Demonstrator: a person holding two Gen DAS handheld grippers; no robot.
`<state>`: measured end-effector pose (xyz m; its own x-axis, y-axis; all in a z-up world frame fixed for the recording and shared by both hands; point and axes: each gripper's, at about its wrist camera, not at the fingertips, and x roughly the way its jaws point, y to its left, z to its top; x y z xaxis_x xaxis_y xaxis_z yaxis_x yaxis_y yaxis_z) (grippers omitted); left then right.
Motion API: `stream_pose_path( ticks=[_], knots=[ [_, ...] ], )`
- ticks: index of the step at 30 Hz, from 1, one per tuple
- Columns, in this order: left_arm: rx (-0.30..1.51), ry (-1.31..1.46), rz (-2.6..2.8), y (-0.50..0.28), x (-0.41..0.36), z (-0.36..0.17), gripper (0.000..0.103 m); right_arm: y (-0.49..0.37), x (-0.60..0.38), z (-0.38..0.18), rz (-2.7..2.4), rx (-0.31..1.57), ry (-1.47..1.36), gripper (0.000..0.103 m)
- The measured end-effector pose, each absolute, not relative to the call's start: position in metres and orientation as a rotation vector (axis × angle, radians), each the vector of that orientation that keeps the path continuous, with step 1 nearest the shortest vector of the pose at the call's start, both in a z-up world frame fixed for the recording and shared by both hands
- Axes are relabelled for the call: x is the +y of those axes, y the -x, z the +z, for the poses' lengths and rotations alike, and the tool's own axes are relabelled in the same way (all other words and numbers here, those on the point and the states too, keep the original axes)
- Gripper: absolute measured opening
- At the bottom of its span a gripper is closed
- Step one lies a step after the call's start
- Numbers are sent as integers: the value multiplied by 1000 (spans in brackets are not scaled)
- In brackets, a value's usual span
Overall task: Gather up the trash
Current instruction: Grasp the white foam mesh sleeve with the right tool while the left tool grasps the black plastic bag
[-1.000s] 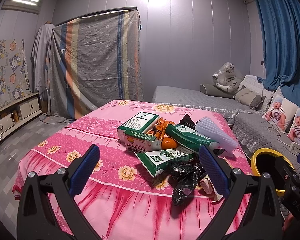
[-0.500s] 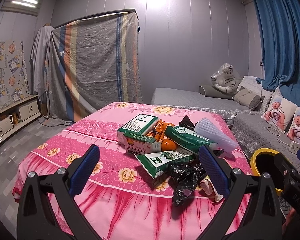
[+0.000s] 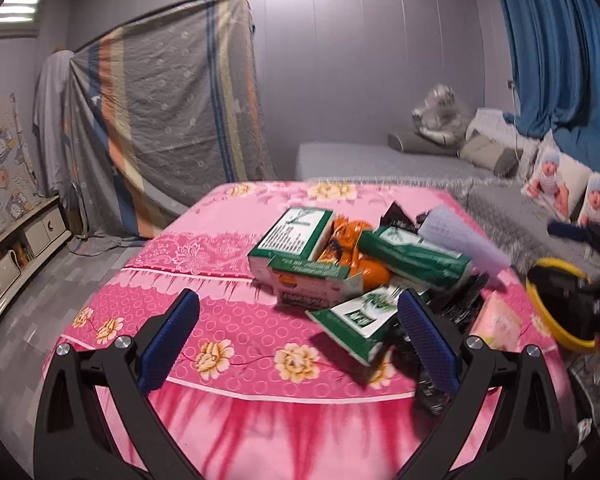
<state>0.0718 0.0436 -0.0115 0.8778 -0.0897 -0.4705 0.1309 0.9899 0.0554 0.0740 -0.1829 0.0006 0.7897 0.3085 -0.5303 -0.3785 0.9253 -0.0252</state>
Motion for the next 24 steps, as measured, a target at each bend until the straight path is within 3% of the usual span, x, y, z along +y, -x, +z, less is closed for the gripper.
stream_pose_path(
  ticks=[6, 12, 18, 20, 22, 24],
  knots=[
    [607, -87, -265, -106, 60, -30, 95, -169, -203, -8, 293, 742, 176, 96],
    [651, -39, -535, -96, 38, -50, 95, -231, -219, -42, 353, 928, 41, 92],
    [710, -105, -571, -89, 7, -72, 95, -253, -226, -65, 364, 989, -72, 60],
    [730, -107, -595, -88, 1, -76, 95, -251, -227, -69, 367, 995, -77, 26],
    [737, -141, -595, -87, -7, -79, 95, -247, -231, -71, 362, 983, -90, 15],
    [735, -173, -590, -87, -14, -81, 95, -240, -236, -69, 352, 955, -95, 13]
  ],
)
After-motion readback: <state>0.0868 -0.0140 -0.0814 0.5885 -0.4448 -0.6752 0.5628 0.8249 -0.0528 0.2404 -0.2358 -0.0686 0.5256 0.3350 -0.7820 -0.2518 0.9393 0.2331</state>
